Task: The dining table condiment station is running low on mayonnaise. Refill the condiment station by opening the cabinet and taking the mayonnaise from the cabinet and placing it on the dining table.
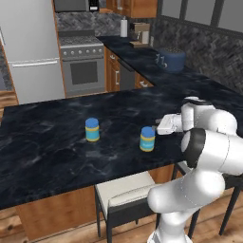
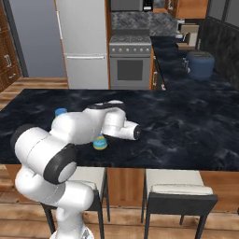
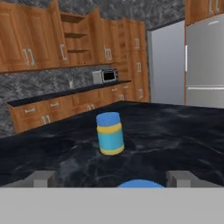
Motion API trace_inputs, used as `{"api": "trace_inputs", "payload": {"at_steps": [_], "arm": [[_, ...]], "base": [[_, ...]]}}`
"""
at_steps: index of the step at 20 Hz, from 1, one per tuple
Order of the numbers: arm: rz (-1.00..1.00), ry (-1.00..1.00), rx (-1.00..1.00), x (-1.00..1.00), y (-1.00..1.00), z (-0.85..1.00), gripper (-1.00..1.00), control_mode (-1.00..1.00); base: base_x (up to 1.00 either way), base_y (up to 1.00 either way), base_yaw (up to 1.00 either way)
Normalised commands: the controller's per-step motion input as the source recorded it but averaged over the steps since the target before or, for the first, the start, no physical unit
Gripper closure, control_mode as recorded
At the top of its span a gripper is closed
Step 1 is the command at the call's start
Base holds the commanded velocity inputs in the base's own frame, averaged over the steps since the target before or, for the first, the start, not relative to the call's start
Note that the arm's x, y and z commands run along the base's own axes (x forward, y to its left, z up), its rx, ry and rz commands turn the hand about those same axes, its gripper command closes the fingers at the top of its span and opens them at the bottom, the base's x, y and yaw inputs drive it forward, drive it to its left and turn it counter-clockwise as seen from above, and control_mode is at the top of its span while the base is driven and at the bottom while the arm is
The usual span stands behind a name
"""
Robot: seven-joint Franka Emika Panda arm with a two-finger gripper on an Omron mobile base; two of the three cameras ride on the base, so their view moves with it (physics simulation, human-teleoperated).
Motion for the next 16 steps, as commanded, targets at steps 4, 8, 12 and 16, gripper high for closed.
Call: {"api": "trace_inputs", "payload": {"at_steps": [4,8,12,16], "arm": [[-0.03,0.02,0.0,-0.38,0.01,0.42,-1.0,-1.0],[-0.07,0.0,-0.01,-0.62,0.11,0.41,-1.0,-1.0],[-0.13,0.0,-0.06,-0.75,0.15,0.45,-1.0,-1.0],[-0.16,0.0,-0.11,-0.78,0.22,0.51,-1.0,-1.0]], "base": [[0.0,0.0,0.0],[0.0,0.0,0.0],[0.0,0.0,0.0],[0.0,0.0,0.0]]}}
